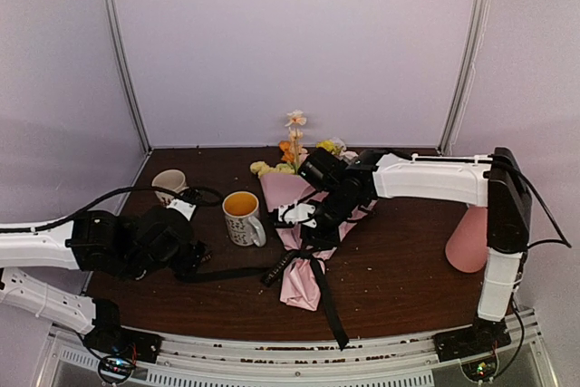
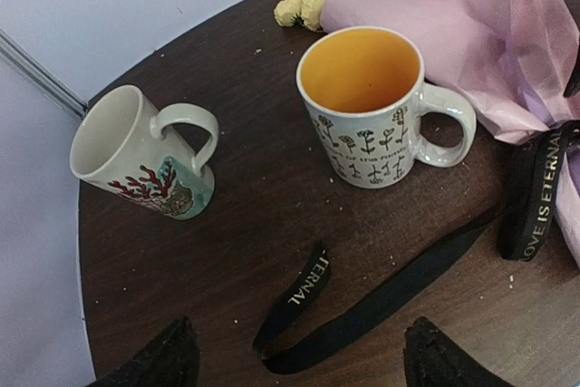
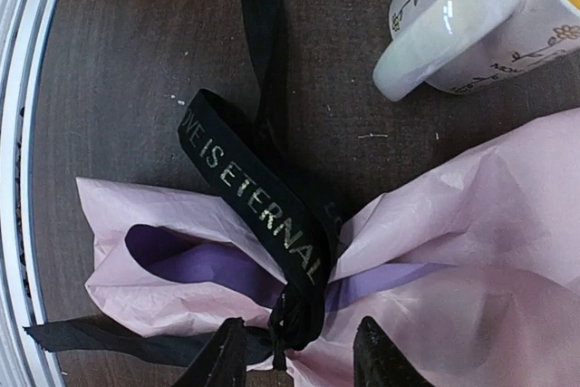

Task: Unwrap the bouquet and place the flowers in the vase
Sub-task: Untie the ribbon from the tied bouquet.

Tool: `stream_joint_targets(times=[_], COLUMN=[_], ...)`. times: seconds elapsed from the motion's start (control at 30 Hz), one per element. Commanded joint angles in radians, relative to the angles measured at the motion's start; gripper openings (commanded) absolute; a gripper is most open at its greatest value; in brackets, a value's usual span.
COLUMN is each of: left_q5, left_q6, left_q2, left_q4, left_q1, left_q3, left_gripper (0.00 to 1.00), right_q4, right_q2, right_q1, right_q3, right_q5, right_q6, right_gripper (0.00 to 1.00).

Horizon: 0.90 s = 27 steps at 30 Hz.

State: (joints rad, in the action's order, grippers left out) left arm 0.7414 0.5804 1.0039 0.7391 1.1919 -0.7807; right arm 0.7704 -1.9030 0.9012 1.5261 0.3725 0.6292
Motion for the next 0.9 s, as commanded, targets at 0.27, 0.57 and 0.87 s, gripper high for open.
stream_joint_targets(times=[0.27, 0.57, 0.87], left_q5=[0.026, 0.039, 0.023], left_q6=[0.105, 0.122, 0.112], left_q2=[-0.068, -0.090, -0.098], left_q4=[-0.268, -0.264, -0.265], left_q1=[-0.031, -0.049, -0.049], left_q3=[0.137, 0.159, 0.171], left_gripper=[0.80, 0.81, 0.80], right_q4=[0.125, 0.124, 0.121], right_q2=[-0.149, -0.185, -0.207], right_q1=[0.051, 0.070, 0.081], right_q3=[0.159, 0.193, 0.229], right_q5=[-0.120, -0.118, -0.105], right_q6=[0.051, 0.048, 0.034], right_gripper=[0.40, 0.34, 0.29])
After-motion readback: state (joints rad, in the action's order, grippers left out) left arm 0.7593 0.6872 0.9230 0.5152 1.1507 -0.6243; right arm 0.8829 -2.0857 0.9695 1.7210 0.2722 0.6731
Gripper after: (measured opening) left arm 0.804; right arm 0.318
